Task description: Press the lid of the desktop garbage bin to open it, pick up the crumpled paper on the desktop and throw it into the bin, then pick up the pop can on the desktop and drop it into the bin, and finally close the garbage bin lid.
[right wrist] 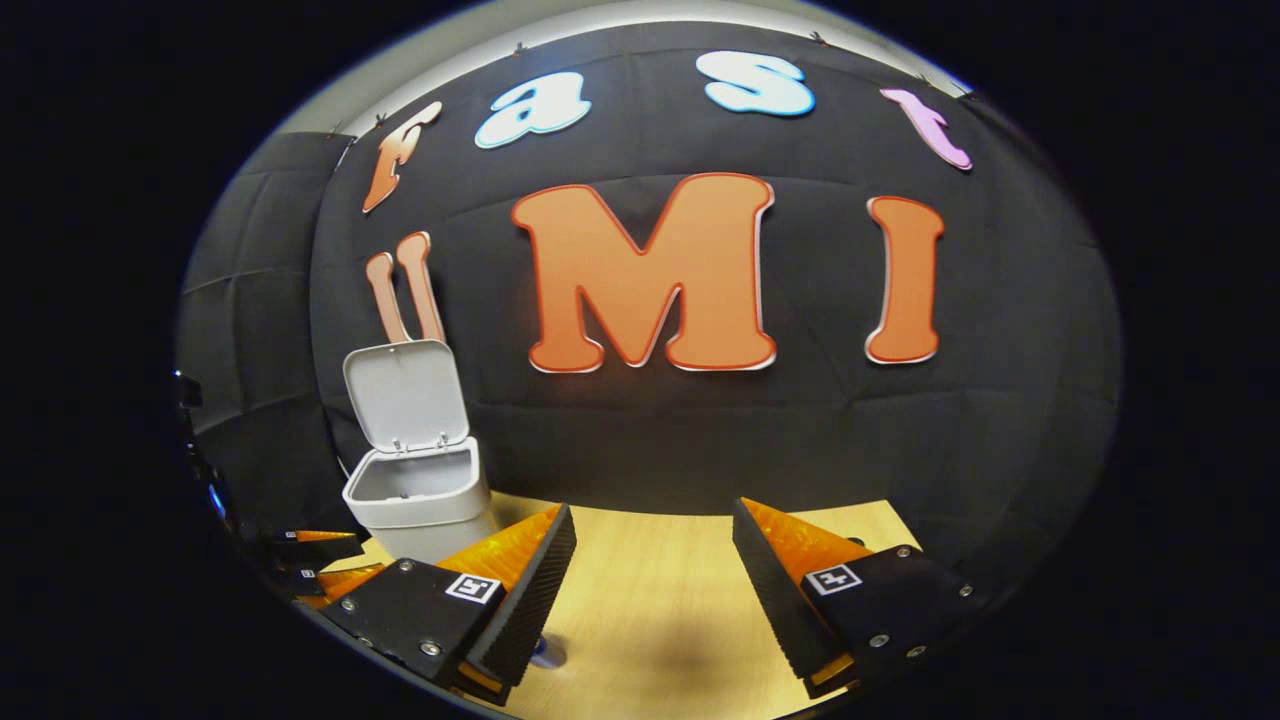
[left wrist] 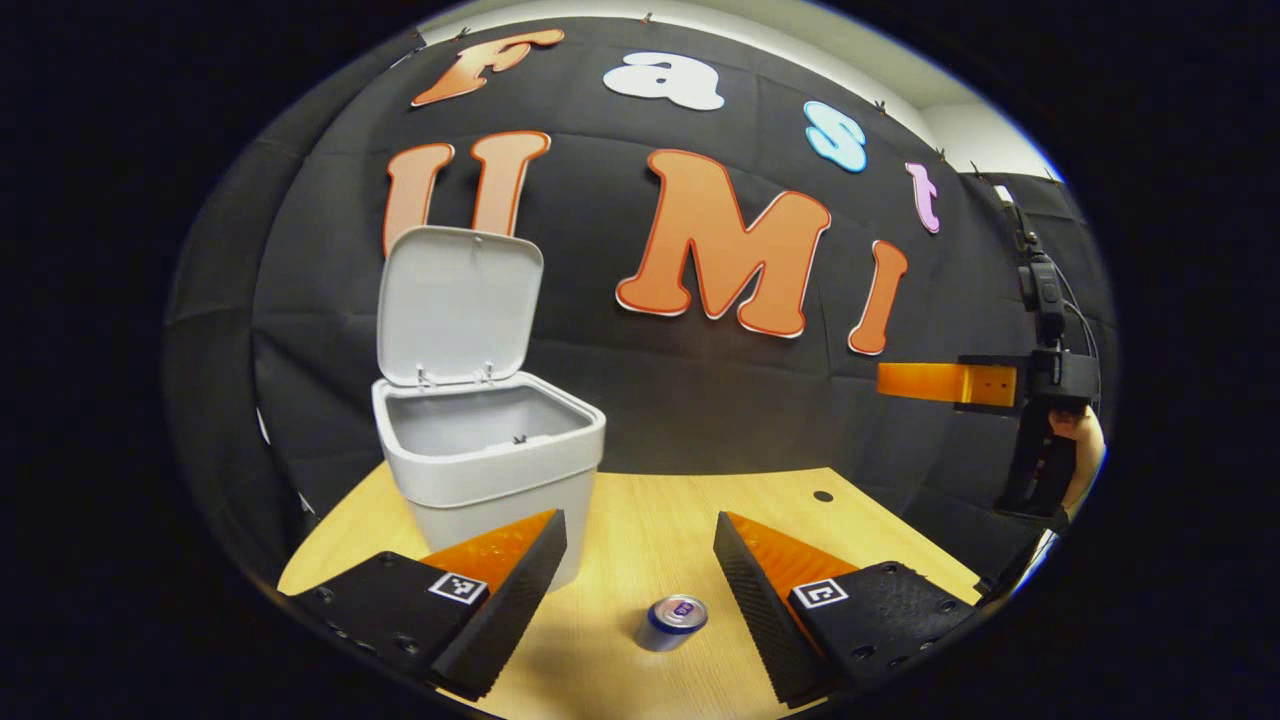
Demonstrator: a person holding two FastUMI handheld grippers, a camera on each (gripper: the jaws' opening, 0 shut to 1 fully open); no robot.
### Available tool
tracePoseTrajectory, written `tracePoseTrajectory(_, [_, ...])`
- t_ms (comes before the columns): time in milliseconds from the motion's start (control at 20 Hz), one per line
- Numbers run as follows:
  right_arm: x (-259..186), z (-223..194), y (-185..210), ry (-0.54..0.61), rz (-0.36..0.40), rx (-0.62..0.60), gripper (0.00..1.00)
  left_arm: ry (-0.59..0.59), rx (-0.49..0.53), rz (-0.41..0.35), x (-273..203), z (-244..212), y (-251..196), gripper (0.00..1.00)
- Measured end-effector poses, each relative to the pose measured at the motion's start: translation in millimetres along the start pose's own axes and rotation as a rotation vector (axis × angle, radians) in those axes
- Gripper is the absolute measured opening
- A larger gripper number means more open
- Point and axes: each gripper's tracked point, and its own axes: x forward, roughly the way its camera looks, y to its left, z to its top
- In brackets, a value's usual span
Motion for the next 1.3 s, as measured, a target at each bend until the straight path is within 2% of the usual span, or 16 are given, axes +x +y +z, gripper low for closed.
tracePoseTrajectory(100, [-8.2, -10.9, -19.0, 0.011, -0.038, -0.007, 0.95, 0.043, 0.004, -0.015, 12.3, -21.8, -12.1, 0.94])
tracePoseTrajectory(350, [-21.1, -32.9, -58.0, 0.054, -0.086, 0.045, 0.95, 0.238, -0.026, -0.064, 39.1, -91.9, -40.0, 0.95])
tracePoseTrajectory(650, [-25.7, -52.3, -90.7, 0.085, -0.131, 0.078, 0.95, 0.419, 0.022, -0.022, 56.5, -159.1, -37.0, 0.97])
tracePoseTrajectory(950, [-24.6, -69.7, -110.9, 0.119, -0.157, 0.107, 0.95, 0.528, 0.047, -0.023, 78.6, -195.6, -37.6, 0.97])
tracePoseTrajectory(1300, [-12.6, -83.0, -112.6, 0.152, -0.160, 0.114, 0.95, 0.613, 0.031, 0.000, 91.8, -222.5, -31.6, 0.98])
